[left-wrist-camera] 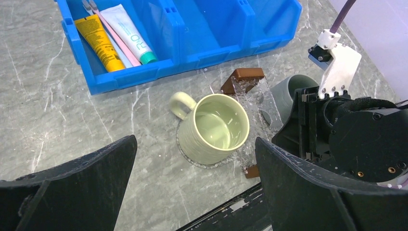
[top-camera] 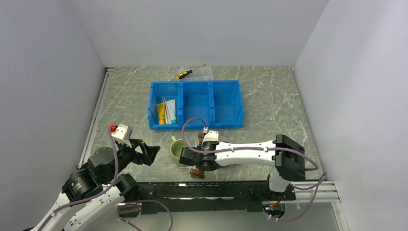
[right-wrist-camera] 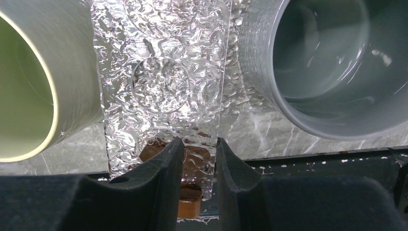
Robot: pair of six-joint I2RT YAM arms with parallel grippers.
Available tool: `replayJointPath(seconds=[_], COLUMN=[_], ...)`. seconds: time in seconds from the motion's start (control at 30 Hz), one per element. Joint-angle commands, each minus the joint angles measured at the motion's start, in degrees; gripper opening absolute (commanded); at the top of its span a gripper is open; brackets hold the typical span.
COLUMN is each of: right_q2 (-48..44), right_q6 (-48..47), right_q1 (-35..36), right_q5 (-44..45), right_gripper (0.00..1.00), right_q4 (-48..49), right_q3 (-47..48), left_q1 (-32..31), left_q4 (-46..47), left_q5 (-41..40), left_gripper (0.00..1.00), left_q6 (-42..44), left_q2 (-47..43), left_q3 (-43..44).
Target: Prepare toiletry sets of a toothbrush and toothpaste on the tray
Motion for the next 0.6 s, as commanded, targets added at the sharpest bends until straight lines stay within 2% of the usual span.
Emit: replayJointPath(seconds=[0.0, 0.4, 0.57], right_q2=[-1.98, -3.51, -4.48], right_q6=[-0.42, -5.61, -9.83], right_q1=[0.28, 0.16, 0.05], right_q5=[0.53, 1.45, 1.08], right_gripper=[0.27, 0.00, 0.00], right_q4=[0.69, 1.55, 4.04], right_q3=[-0.45, -1.34, -2.49], left_q1=[-0.22, -0.16, -0.19], left_q4=[0.83, 0.61, 0.39], left_q5=[-0.66, -1.26, -1.75], left_gripper=[0.99, 1.00, 0.99], left_q6=[-0.50, -0.76, -0.98], left_q2=[1.55, 2.31, 2.75], left_q3=[1.40, 1.54, 1.62])
